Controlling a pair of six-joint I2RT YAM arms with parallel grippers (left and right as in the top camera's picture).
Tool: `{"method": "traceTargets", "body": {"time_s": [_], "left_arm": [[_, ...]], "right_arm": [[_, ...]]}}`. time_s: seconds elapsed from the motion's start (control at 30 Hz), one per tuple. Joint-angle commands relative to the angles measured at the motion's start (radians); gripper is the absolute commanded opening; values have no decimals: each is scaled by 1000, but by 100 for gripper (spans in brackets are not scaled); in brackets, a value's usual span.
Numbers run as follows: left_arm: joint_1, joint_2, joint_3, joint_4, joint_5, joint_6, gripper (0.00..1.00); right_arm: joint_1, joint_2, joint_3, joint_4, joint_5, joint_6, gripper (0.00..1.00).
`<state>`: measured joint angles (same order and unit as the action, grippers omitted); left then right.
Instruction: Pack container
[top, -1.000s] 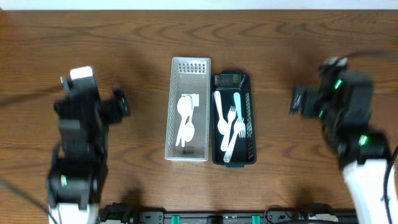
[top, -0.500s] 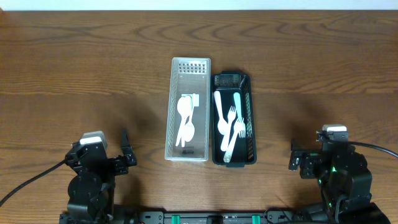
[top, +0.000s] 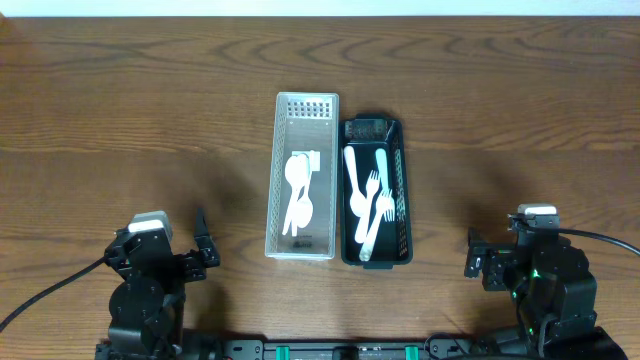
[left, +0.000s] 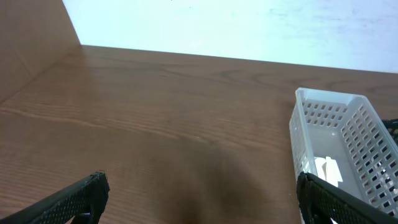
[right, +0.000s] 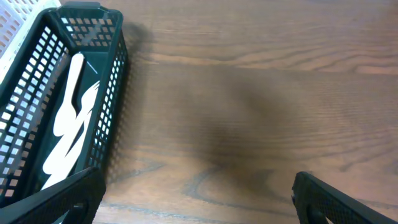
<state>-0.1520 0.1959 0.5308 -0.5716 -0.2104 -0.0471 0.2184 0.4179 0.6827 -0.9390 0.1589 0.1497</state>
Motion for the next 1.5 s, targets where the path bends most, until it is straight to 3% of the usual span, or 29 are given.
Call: {"method": "traceTargets", "body": {"time_s": [0.0,0.27,0.53,0.73,0.97,1.07,1.47], "left_arm": [[-4,-3,-3,3,-8,13,98],[-4,-3,-3,3,-8,13,98],[-4,-3,-3,3,-8,13,98],[-4,-3,-3,-9,-8,13,98],[-4,-3,-3,-43,-8,13,98],[-4,-3,-3,-78,-8,13,98],[-4,-3,-3,-281,-8,13,98]], "right_arm": [[11,-5,-6,-1,17,14,99],[11,-10,-6,-2,17,14,99],[-87,-251,-62,23,-52,-13,99],[-126,-415,-268,232,-96,-73,99],[-127,-412,-532,764,-130,-139,99],[-127,-412,-623,913,-130,-193,99],[-127,-409,-677,866,-163,-177,99]]}}
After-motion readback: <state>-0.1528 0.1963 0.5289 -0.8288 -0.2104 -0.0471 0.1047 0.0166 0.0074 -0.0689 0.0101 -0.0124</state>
